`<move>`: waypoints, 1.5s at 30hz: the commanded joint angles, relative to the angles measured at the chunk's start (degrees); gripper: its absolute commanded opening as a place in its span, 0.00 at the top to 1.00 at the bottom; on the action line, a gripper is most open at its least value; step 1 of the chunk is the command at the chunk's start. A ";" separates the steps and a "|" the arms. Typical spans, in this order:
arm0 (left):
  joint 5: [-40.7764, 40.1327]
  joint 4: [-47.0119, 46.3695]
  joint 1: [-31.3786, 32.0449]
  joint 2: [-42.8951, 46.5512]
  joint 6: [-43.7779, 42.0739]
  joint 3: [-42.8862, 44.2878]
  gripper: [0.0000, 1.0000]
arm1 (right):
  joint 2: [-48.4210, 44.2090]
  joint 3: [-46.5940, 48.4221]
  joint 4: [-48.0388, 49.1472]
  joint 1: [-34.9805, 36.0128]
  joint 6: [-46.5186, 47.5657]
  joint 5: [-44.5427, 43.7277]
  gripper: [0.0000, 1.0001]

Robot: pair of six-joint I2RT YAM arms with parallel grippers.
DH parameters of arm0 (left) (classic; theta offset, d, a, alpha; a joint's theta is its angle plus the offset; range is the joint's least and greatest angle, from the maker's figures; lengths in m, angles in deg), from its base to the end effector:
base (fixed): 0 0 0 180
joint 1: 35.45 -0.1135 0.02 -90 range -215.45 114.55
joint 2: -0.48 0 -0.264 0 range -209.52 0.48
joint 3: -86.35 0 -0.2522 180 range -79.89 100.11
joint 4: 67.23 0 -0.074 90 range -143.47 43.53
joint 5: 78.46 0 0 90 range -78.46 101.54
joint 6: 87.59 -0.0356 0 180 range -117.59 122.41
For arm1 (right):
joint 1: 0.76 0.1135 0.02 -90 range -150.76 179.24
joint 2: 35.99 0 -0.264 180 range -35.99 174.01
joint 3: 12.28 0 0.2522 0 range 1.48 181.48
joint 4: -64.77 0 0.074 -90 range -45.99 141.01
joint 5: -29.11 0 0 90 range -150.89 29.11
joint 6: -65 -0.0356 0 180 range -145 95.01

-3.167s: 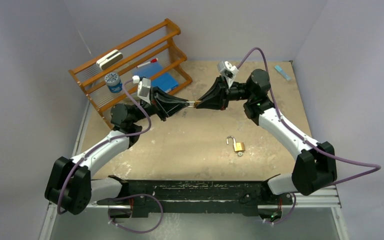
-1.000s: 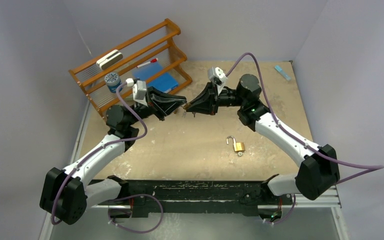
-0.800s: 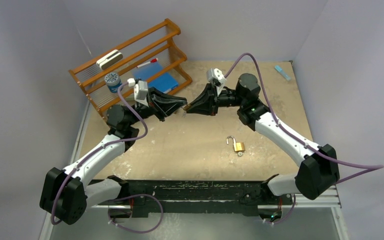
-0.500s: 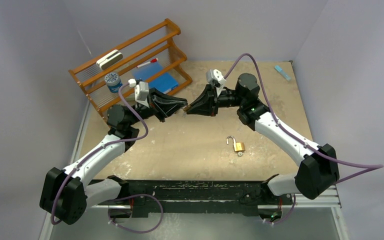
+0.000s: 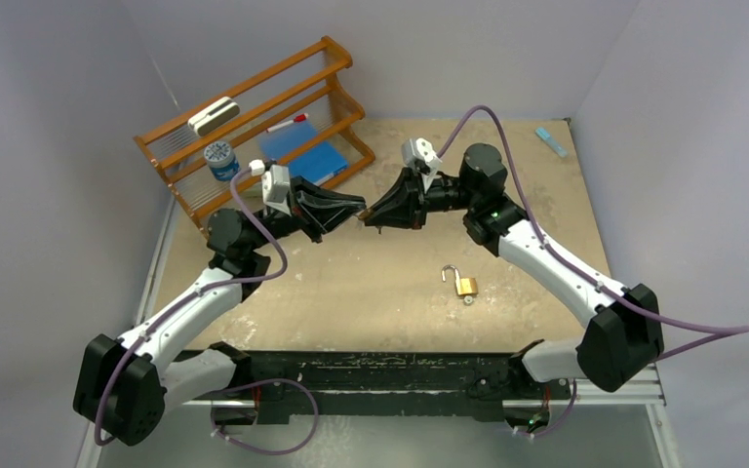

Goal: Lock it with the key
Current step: Lock the lock.

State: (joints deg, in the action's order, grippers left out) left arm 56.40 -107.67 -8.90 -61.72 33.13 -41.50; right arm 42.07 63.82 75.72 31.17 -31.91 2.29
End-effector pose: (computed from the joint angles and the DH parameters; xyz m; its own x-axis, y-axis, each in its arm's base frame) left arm 0.1952 -0.1256 0.3532 -0.0509 -0.3794 -0.9238 0.9715 0.1958 -0.1339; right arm 0.2432 0.1890 0.3772 0.0129 0.0720 -0.9973 -0.9955 -0.0926 -0.0196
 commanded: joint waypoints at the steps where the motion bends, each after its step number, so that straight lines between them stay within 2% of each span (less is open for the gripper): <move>1: -2.71 2.15 0.88 1.00 -3.71 -0.51 1.00 | -3.74 0.29 1.49 1.38 0.77 0.89 1.00; 16: 0.97 5.11 1.66 -1.03 -3.89 1.95 1.00 | -3.00 0.49 0.14 1.14 1.80 0.81 1.00; 23: 0.21 20.65 4.29 1.11 -14.10 5.93 1.00 | -2.50 0.85 0.25 1.21 1.85 1.28 1.00; 45: -0.65 22.47 4.74 1.07 -15.25 6.79 1.00 | -2.15 1.18 0.16 1.19 1.91 1.95 1.00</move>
State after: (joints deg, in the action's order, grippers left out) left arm 56.86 -88.89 -5.36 -59.23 21.24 -35.60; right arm 40.52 63.21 72.07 30.71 -28.83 4.23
